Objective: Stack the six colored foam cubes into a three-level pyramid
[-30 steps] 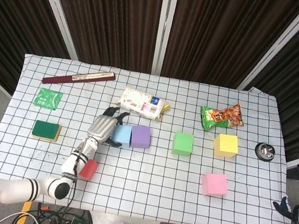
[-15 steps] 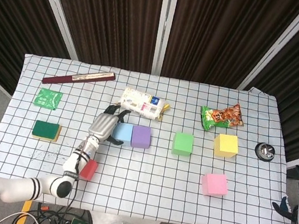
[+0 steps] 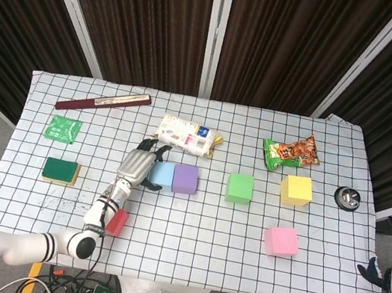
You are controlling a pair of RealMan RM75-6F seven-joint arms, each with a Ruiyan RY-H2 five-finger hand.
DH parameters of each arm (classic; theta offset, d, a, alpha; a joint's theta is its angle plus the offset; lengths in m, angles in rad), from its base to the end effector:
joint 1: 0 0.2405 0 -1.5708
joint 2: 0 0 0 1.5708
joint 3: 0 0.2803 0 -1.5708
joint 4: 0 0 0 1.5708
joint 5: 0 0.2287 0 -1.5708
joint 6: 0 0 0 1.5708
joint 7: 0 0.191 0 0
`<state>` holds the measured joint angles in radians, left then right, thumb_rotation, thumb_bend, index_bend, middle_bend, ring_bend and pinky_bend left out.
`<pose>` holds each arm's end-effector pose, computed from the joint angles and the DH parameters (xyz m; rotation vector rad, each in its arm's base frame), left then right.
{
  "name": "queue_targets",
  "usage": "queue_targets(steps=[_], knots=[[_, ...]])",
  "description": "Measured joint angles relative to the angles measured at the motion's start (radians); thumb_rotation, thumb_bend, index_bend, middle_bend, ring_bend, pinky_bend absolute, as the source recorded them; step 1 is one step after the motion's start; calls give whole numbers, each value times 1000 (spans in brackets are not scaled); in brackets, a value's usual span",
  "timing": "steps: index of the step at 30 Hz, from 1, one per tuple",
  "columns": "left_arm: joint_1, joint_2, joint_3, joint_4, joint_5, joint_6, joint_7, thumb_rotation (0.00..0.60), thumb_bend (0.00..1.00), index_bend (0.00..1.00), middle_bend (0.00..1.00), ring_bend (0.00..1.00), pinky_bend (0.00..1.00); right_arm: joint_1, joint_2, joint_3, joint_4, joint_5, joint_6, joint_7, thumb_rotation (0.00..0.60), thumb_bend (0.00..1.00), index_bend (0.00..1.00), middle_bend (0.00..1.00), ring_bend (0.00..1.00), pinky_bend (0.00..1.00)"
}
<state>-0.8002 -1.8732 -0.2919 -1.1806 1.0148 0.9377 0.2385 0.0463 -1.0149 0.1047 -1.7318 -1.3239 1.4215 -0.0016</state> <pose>-0.1252 0.4266 -0.1288 -1.6972 -1.2044 -1.0422 -0.3587 -0.2263 0.1863 1.2172 -1.0168 0.8118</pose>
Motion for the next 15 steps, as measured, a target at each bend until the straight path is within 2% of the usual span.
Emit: queue_targets(steps=[15], knots=[[-3,1,-4,0,-7,-5,-12,600,86,128,435,46,37,1,-2,-1,5,3,-8,3,600,0,0,0,0,0]])
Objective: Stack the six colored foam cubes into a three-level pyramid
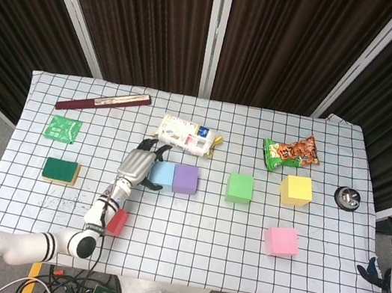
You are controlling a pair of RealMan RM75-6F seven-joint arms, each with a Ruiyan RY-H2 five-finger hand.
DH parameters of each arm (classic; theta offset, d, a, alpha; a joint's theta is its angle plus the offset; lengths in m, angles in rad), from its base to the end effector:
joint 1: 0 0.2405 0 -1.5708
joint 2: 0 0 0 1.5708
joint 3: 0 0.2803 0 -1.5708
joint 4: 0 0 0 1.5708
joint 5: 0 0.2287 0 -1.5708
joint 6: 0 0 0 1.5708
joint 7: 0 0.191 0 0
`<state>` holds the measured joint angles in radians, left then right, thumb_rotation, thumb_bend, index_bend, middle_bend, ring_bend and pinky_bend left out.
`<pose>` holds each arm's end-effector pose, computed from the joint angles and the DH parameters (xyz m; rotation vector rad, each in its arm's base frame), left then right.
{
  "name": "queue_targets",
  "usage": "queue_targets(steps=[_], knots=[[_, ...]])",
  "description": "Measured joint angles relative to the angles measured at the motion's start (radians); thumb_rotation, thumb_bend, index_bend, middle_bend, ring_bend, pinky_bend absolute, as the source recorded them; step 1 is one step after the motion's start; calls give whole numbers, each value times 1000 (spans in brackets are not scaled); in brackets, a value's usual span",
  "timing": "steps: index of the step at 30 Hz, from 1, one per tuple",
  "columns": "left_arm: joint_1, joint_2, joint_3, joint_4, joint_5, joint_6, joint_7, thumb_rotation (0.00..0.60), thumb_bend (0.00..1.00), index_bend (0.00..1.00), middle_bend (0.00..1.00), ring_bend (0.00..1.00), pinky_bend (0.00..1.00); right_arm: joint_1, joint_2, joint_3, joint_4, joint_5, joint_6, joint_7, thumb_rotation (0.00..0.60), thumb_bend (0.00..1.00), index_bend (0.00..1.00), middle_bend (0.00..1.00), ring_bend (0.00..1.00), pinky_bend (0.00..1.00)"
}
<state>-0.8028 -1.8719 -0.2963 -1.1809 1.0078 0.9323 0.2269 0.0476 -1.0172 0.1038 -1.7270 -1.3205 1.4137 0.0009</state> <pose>-0.1248 0.4279 -0.1285 -1.6891 -1.2231 -1.0484 -0.3605 -0.2264 0.1848 1.2184 -1.0242 0.8064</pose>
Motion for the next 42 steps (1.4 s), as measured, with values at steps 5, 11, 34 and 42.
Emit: queue_targets(steps=[5,11,34,42], knots=[[-1,-1,-1,3,-3,2,4,600,86,129,435,46,37,1,-1,0,3,6,-6,0,600,0,0,0,0,0],[-5,5,-4,0,-7,0,12,600,86,129,431,46,37,1,-2,-1,10,11,-11,4,600,0,0,0,0,0],[-7,-2,12,-1,-15,-19,11,600,74,104,300,46,34,1,-6,-1,20,15,-20,16,600,0,0,0,0,0],[-5,-3,15,2,-1,-16,-8,600,61,79,204,45,33,0,-7,-1,24,15,-20,18,600,0,0,0,0,0]])
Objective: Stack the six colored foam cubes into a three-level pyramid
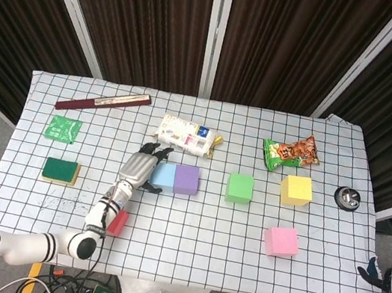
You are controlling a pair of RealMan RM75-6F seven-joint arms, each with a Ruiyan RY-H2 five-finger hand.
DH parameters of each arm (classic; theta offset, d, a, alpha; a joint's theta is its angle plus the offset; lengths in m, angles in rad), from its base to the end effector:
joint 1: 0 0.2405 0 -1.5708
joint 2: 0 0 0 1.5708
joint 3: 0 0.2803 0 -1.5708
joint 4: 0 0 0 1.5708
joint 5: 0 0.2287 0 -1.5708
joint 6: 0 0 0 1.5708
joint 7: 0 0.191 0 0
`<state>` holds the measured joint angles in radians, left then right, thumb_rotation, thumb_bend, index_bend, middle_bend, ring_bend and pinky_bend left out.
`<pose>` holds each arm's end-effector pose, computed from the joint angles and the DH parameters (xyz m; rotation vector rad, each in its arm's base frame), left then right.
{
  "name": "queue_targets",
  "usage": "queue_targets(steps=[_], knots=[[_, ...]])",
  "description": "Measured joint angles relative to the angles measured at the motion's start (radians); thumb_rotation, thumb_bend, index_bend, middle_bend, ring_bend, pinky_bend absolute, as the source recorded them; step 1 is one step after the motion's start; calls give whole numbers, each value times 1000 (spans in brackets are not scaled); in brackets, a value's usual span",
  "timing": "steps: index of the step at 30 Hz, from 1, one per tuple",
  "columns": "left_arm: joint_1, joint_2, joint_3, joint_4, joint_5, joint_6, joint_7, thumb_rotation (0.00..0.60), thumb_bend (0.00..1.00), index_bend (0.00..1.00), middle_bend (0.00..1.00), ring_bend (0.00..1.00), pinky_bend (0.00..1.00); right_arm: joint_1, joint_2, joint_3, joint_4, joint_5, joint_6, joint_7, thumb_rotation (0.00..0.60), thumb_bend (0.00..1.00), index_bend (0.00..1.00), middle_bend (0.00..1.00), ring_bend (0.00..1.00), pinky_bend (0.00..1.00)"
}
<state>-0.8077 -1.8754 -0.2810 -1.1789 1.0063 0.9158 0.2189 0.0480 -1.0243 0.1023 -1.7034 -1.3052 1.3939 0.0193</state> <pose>-0.1245 0.4236 -0.1356 -1.7174 -1.2368 -1.0345 -0.3694 -0.2257 0.1829 1.2090 -1.0464 0.7903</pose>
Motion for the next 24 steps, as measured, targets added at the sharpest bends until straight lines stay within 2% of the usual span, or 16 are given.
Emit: queue_targets(steps=[6,12,15,20,24], knots=[[7,12,5,-13,10,-1,-14,600,52,69,174,32,32,1,-2,-1,0,0,-4,-3,600,0,0,0,0,0],[44,75,24,-96,19,32,-3,600,28,62,128,0,27,8,6,-2,-3,-8,-9,-16,600,0,0,0,0,0],[84,146,40,-181,25,74,8,600,21,62,120,0,27,20,11,0,-5,-18,-16,-34,600,0,0,0,0,0],[174,322,69,-332,59,172,8,600,17,62,118,0,27,68,29,8,-18,-54,-56,-56,600,0,0,0,0,0],[243,453,100,-384,153,260,-18,600,4,64,118,0,31,136,43,39,-44,-57,-117,-88,600,0,0,0,0,0]])
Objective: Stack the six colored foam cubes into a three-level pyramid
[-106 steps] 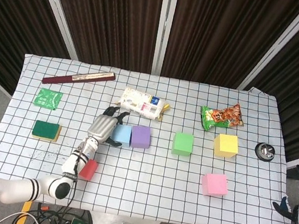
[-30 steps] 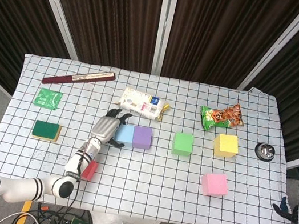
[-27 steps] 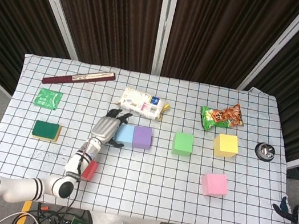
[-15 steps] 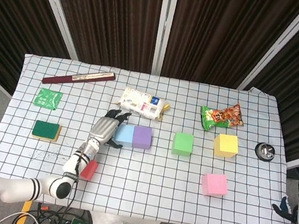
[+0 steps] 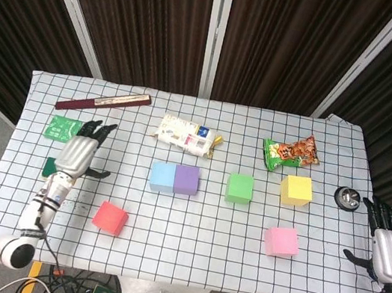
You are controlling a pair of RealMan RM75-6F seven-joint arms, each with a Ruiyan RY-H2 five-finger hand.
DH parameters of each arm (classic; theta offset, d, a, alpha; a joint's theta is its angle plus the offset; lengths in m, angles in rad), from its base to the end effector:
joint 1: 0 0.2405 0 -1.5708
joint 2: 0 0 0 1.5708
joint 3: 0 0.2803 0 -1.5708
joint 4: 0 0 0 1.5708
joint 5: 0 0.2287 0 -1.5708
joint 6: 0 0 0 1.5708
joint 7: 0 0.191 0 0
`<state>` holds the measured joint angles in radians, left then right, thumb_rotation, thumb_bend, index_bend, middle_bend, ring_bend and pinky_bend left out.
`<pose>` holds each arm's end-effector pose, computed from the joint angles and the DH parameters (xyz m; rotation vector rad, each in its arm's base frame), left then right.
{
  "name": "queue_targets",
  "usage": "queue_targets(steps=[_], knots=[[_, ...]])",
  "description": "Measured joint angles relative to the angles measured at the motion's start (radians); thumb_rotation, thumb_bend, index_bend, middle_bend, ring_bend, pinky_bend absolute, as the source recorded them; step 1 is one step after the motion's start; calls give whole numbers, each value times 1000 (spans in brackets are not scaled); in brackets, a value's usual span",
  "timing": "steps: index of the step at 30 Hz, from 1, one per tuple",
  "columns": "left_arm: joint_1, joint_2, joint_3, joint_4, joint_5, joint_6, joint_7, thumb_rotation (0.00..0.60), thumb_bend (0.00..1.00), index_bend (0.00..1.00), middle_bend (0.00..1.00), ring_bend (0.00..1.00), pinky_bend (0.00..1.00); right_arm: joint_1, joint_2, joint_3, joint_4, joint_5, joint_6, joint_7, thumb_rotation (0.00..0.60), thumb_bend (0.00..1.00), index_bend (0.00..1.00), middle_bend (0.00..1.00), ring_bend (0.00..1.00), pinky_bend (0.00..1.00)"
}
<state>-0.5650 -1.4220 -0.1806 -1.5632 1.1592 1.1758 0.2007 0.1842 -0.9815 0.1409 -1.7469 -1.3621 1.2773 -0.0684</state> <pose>-0.2144 0.3882 0.0281 -1.5594 -1.0122 -1.0386 -0.3202 -0.2807 0.1747 1.4285 -0.9395 0.8175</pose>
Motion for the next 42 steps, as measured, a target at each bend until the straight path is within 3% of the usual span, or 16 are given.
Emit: queue_targets(steps=[7,13,20,28,42], knots=[[128,166,79,1,177,121,-169,600,0,85,118,0,32,144,-8,61,-34,75,-153,-65,600,0,0,0,0,0],[234,236,146,18,239,199,-281,600,0,90,118,0,31,280,-72,105,-53,217,-268,-176,600,0,0,0,0,0],[312,265,182,51,282,258,-382,600,0,104,121,0,31,404,-183,115,-50,374,-325,-322,600,0,0,5,0,0],[370,271,198,104,317,310,-465,600,0,102,130,0,31,519,-333,88,18,562,-351,-463,600,0,0,11,0,0],[413,244,205,184,348,313,-539,600,0,99,130,0,31,616,-572,72,262,648,-309,-512,600,0,0,127,0,0]])
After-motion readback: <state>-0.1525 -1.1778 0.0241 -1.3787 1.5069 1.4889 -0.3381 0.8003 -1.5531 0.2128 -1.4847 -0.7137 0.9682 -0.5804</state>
